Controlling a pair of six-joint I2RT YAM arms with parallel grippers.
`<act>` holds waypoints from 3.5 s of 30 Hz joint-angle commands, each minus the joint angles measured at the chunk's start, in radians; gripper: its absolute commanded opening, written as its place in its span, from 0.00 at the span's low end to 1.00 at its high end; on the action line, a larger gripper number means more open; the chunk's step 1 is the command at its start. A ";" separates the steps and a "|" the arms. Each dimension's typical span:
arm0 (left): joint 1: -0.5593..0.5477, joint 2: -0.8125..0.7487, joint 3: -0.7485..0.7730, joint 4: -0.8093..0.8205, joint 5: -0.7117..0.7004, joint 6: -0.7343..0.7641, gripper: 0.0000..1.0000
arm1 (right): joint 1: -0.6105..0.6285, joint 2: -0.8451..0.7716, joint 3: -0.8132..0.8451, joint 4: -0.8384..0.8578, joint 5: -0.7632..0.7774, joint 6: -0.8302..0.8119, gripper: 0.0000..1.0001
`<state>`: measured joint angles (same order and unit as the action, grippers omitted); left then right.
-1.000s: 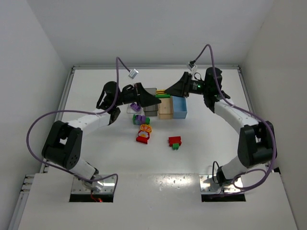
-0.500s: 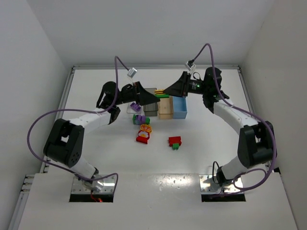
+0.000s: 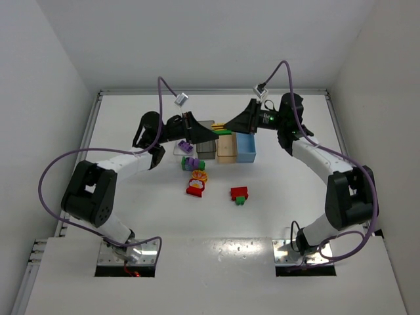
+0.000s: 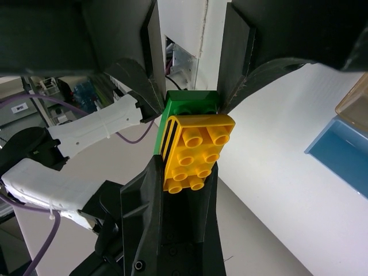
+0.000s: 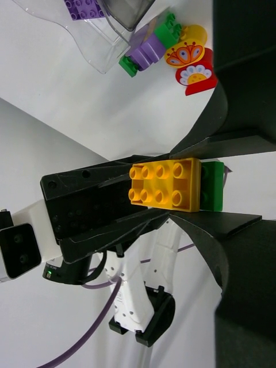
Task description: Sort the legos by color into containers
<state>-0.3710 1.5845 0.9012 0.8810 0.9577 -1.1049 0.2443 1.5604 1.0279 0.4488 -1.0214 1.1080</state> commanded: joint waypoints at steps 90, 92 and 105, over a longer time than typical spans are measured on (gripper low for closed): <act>-0.143 0.115 0.426 -0.485 -0.533 -0.368 0.64 | 0.000 0.023 0.255 -0.544 0.721 0.391 0.00; -0.143 0.124 0.426 -0.485 -0.533 -0.392 0.64 | 0.000 0.023 0.264 -0.532 0.712 0.391 0.00; -0.143 0.153 0.426 -0.475 -0.514 -0.461 0.70 | -0.010 0.052 0.284 -0.452 0.684 0.401 0.00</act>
<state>-0.5148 1.7359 1.2896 0.3603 0.4252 -1.5375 0.2394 1.6043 1.2633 -0.0616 -0.3206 1.4895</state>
